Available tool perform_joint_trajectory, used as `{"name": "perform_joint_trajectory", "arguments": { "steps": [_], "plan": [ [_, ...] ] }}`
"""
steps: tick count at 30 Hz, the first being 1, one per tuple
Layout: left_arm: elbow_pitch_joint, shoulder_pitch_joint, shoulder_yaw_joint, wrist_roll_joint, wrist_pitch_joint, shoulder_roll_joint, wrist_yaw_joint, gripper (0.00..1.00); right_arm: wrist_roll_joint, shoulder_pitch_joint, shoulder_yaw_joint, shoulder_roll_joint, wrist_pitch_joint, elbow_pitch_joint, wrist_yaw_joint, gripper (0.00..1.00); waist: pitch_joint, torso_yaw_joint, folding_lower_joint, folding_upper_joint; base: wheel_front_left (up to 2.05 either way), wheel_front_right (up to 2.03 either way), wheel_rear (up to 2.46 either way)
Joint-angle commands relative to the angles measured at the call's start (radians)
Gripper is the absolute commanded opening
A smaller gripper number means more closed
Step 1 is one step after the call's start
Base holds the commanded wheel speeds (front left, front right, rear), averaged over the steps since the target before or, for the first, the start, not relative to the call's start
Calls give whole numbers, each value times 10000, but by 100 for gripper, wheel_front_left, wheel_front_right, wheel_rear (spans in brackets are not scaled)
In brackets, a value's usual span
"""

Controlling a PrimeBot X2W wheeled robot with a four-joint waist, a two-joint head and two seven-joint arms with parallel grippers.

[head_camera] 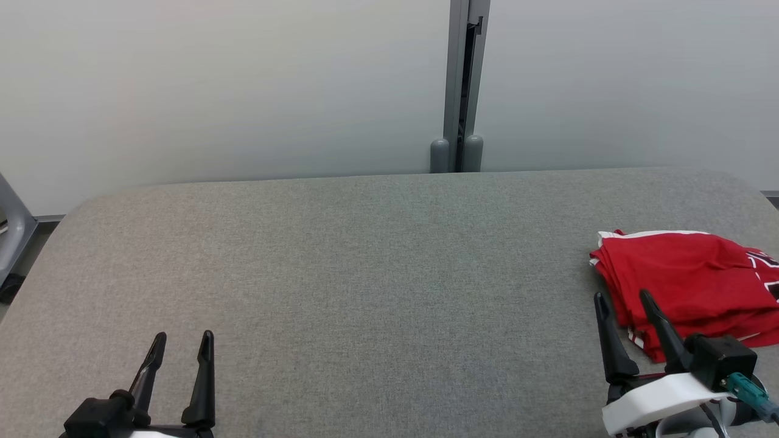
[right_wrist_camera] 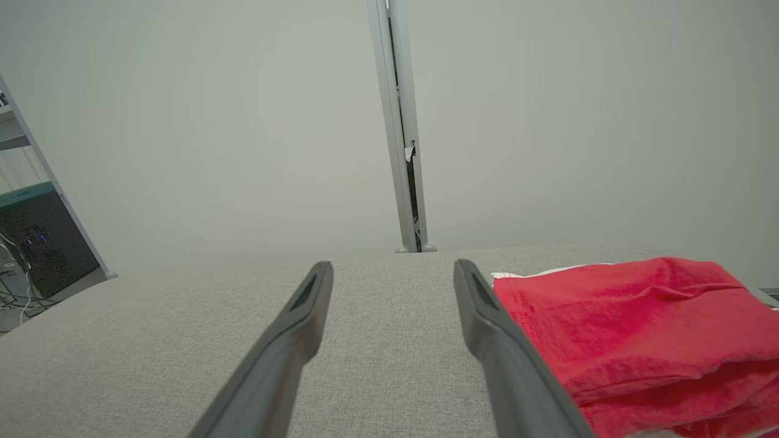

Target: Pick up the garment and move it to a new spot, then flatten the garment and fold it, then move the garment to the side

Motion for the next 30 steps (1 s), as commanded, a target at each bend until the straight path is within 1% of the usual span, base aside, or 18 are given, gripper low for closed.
{"name": "perform_joint_trajectory", "arguments": {
  "steps": [1, 21, 22, 25, 30],
  "plan": [
    [16, -127, 71, 114, -11, 9, -75, 100, -36, -96, -36, -24, -86, 37, 2, 100, -1, 9, 0, -1, 0, 0, 0],
    [288, -204, 249, 382, -10, -248, -251, 100, -4, -194, 233, -2, -158, 350, 2, 100, -15, 86, 0, -1, 0, 0, 0],
    [299, -81, 211, 339, 0, -269, -217, 0, -42, -145, 238, 27, -92, 357, 0, 0, -16, 88, 0, -1, 0, 0, 0],
    [555, 74, 189, 316, 14, -390, -215, 0, -24, 62, 256, 83, -73, 559, 0, 0, -15, 90, 0, -1, 0, 0, 0],
    [614, -130, 319, -604, 329, -412, -218, 0, 919, -11, 71, 91, 221, 519, 0, 0, 15, 81, 0, -1, 0, 0, 0]
  ]
}}
